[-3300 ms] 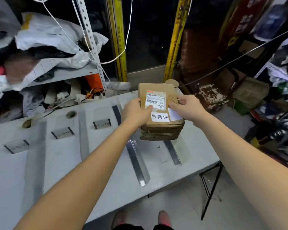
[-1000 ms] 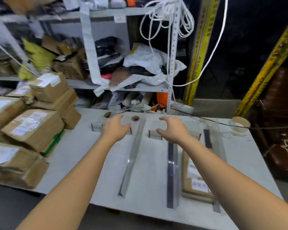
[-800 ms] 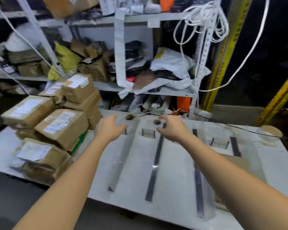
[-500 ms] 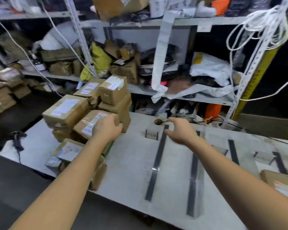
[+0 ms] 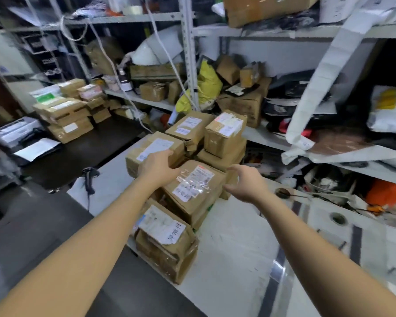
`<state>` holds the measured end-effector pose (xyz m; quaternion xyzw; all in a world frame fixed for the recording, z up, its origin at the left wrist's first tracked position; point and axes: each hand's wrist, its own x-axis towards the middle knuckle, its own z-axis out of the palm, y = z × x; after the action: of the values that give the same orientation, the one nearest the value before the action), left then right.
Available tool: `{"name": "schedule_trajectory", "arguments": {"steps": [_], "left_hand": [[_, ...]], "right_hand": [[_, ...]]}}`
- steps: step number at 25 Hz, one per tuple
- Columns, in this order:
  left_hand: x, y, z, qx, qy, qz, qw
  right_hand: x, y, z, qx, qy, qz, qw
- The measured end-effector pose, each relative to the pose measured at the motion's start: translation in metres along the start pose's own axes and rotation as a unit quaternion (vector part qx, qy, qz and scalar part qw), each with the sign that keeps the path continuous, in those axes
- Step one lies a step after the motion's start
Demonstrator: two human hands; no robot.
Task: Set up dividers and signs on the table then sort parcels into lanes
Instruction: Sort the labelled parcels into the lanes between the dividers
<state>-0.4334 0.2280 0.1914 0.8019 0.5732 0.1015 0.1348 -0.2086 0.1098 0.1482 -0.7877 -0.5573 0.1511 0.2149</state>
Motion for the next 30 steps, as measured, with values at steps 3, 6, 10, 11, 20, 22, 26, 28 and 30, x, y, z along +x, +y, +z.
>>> {"name": "schedule_trajectory", "arguments": {"steps": [3, 6, 10, 11, 20, 22, 26, 28, 30], "left_hand": [[0.026, -0.031, -0.009, -0.009, 0.027, -0.023, 0.999], [0.064, -0.073, -0.015, -0.011, 0.005, -0.038, 0.999], [0.12, -0.132, -0.01, -0.04, -0.006, -0.055, 0.998], [0.132, -0.146, -0.006, -0.074, -0.005, -0.063, 0.995], [0.194, -0.197, 0.028, -0.308, -0.169, -0.023, 0.936], [0.198, -0.199, 0.03, -0.327, -0.153, -0.046, 0.931], [0.196, -0.194, 0.024, -0.307, -0.142, -0.032, 0.941], [0.189, -0.19, 0.018, -0.304, -0.138, -0.022, 0.942], [0.182, -0.185, 0.01, -0.318, -0.135, -0.03, 0.938]], "right_hand": [[0.028, -0.031, 0.023, 0.016, -0.013, -0.018, 1.0], [0.061, -0.062, 0.048, 0.03, -0.031, -0.017, 0.999], [0.102, -0.105, 0.086, 0.082, -0.034, 0.009, 0.996], [0.11, -0.115, 0.096, 0.099, -0.031, 0.022, 0.994], [0.146, -0.182, 0.154, 0.293, 0.018, 0.18, 0.939], [0.145, -0.191, 0.154, 0.307, 0.02, 0.196, 0.931], [0.137, -0.199, 0.148, 0.314, 0.028, 0.231, 0.921], [0.13, -0.2, 0.142, 0.332, 0.031, 0.236, 0.913], [0.123, -0.202, 0.133, 0.339, 0.039, 0.228, 0.912]]}}
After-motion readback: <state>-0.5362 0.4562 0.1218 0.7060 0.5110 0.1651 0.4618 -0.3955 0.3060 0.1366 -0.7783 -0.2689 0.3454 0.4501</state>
